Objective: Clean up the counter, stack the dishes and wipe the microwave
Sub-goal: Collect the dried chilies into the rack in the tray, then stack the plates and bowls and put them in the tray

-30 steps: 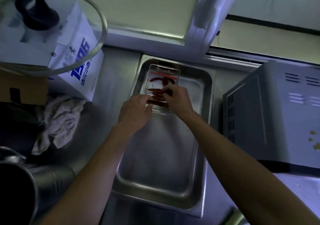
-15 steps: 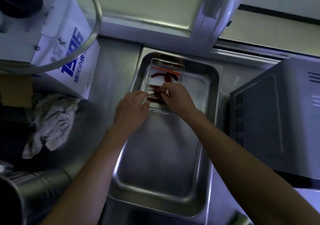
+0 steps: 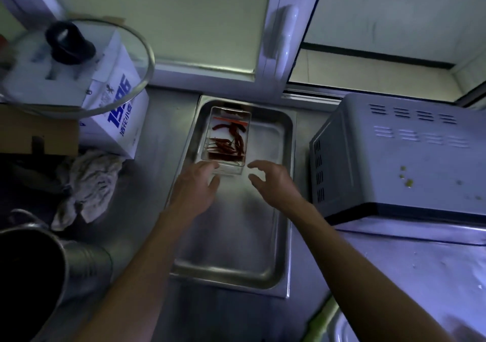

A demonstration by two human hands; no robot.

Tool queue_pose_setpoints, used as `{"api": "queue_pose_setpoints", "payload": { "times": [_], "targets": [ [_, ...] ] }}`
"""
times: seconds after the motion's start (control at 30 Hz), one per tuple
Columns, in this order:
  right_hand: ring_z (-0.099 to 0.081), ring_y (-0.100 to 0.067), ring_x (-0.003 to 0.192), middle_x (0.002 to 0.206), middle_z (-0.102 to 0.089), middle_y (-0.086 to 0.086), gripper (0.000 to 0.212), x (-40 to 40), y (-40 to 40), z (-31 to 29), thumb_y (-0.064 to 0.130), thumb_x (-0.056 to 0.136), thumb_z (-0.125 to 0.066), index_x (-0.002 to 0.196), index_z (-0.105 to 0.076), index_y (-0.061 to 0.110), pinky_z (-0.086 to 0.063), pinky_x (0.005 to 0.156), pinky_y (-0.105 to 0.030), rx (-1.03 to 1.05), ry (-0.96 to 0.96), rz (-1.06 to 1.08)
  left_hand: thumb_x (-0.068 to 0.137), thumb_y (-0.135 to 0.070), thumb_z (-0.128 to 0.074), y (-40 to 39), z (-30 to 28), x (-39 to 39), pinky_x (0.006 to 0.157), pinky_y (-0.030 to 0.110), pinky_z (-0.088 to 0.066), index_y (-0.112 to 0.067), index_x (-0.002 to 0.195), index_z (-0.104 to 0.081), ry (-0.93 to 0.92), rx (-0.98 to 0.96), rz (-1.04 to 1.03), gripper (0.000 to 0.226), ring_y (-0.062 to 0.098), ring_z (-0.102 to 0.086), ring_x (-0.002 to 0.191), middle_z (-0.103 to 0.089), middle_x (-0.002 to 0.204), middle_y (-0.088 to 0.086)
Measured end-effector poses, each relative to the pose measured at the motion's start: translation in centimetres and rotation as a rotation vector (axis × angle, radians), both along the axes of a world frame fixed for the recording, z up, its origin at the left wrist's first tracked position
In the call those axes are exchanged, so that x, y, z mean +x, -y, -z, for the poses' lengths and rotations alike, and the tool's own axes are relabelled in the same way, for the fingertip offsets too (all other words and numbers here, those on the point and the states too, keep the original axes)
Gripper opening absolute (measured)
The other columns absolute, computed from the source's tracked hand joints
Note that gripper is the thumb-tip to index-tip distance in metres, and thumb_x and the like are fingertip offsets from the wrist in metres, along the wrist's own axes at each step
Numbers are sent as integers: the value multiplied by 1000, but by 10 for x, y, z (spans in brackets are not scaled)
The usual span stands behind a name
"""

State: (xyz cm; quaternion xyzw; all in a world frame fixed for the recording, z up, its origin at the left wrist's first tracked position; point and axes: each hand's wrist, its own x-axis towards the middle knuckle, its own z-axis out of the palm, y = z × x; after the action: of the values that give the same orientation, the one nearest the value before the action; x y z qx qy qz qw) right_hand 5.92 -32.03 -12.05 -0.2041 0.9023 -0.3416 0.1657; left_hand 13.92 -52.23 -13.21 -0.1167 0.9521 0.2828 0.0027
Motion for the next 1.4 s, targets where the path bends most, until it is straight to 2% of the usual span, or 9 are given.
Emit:
{"api": "queue_pose_setpoints", "payload": {
  "times": [0.1, 0.37, 0.53, 0.77, 0.93, 1.1, 1.2, 1.27, 1.4],
  "targets": [
    [-61, -13, 101, 129, -63, -1, 35, 31, -27, -7, 30, 97, -62, 131, -62, 25, -46, 89, -26, 39, 30, 20, 97, -33, -56, -20, -13, 17, 96, 41, -48, -23, 130, -60, 14, -22, 6, 34, 25, -56, 120, -62, 132, -1],
    [-64, -17, 108, 121, -69, -3, 31, 109, -110, -13, 29, 96, -62, 126, -66, 21, -51, 93, -31, 59, 52, 56, 98, -37, -54, -90, -32, 63, 102, 39, -45, -26, 132, -58, 18, -21, 104, 36, 20, -53, 125, -59, 137, -3],
    [-65, -16, 106, 118, -71, -2, 30, 153, -174, -13, 24, 93, -65, 123, -69, 18, -39, 80, -13, 42, 39, 144, 99, -38, -52, -145, -37, 97, 101, 42, -47, -26, 131, -58, 9, -27, 160, 35, 19, -54, 123, -60, 135, -4],
    [-64, -20, 109, 122, -70, -3, 34, 233, -280, -19, 28, 92, -65, 126, -67, 23, -50, 91, -32, 32, 28, 262, 96, -33, -58, -260, -46, 159, 98, 38, -47, -23, 128, -62, -10, -69, 289, 35, 25, -56, 120, -62, 132, 1],
    [-63, -19, 108, 123, -69, -1, 36, 296, -362, -30, 30, 92, -65, 127, -66, 23, -44, 84, -24, 18, -46, 376, 96, -38, -58, -342, -55, 199, 98, 35, -45, -25, 131, -60, -23, -94, 432, 37, 24, -55, 122, -60, 134, -3],
    [-64, -18, 107, 118, -71, -1, 35, 356, -446, -44, 32, 92, -65, 126, -66, 23, -44, 86, -25, 38, -91, 501, 97, -39, -56, -425, -66, 227, 99, 35, -43, -25, 134, -58, -53, -115, 594, 39, 22, -51, 125, -58, 136, -5],
    [-64, -20, 107, 118, -70, -6, 35, 388, -489, -51, 29, 92, -66, 126, -66, 22, -50, 92, -33, 18, -62, 583, 99, -39, -53, -471, -74, 244, 103, 37, -42, -26, 135, -56, -48, -129, 691, 39, 19, -48, 128, -55, 139, -7],
    [-63, -20, 107, 116, -69, -7, 35, 408, -513, -53, 29, 91, -65, 126, -66, 23, -49, 89, -32, 8, -52, 648, 99, -40, -52, -497, -78, 254, 104, 38, -42, -26, 136, -55, -42, -149, 748, 40, 20, -47, 130, -54, 141, -6],
    [-62, -19, 108, 113, -71, 0, 35, 443, -547, -54, 29, 89, -64, 123, -68, 26, -48, 94, -35, 10, -69, 763, 98, -42, -50, -544, -80, 267, 103, 35, -41, -29, 136, -55, -45, -195, 838, 40, 19, -47, 131, -54, 142, -5]
  ]
}}
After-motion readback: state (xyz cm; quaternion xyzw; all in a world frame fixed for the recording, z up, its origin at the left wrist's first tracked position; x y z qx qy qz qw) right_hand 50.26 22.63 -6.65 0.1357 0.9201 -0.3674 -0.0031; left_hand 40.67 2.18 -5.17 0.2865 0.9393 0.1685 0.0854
